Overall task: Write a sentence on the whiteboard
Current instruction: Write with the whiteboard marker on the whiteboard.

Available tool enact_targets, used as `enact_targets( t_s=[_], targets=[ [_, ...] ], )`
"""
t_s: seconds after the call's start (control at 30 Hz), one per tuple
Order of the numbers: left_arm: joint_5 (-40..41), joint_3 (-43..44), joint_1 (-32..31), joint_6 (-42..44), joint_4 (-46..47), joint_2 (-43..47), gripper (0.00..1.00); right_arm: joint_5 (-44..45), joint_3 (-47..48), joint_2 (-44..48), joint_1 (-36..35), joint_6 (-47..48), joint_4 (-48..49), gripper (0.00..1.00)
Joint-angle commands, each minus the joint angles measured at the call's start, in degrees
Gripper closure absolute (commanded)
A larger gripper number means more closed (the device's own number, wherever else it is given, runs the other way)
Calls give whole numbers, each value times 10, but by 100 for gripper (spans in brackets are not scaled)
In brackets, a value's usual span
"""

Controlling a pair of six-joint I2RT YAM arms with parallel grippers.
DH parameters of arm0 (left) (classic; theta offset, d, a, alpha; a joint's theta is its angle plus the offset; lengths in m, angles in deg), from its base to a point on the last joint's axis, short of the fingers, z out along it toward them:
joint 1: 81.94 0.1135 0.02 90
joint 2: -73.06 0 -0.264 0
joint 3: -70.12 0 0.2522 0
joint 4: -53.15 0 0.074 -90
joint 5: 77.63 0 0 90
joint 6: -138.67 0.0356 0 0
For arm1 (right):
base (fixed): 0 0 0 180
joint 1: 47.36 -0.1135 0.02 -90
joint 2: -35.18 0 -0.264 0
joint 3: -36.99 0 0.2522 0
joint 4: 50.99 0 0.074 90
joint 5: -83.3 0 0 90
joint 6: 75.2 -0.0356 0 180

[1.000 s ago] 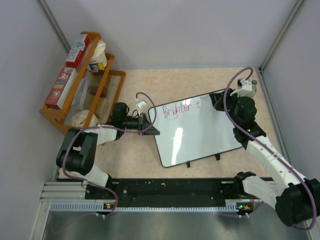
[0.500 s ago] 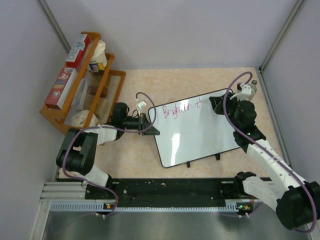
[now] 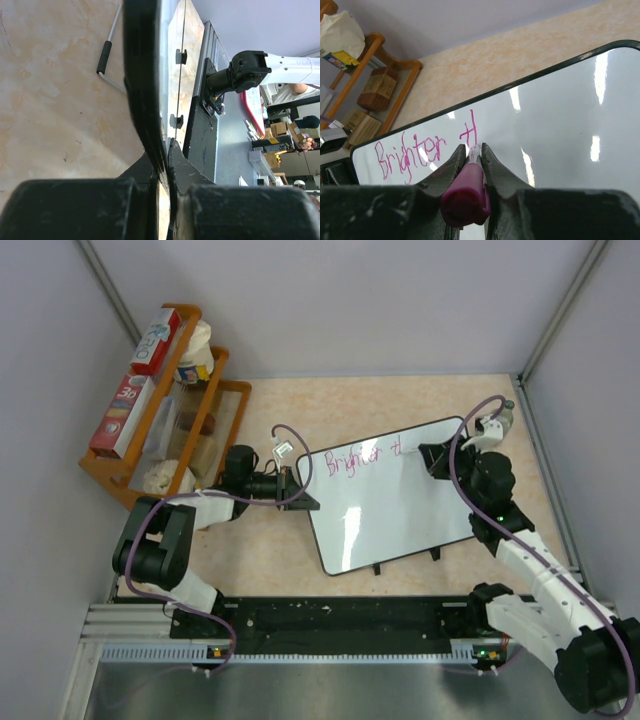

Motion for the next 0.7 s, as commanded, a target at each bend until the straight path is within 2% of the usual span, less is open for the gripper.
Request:
enact_targets(
  t_s=[0.0,0.67],
  targets=[
    [48,-22,-16,117,5,-8,100,-7,-13,12,4,4,-17,100],
    [46,-22,-16,116,5,-8,100,25,32,-25,4,12,21,100]
  ],
)
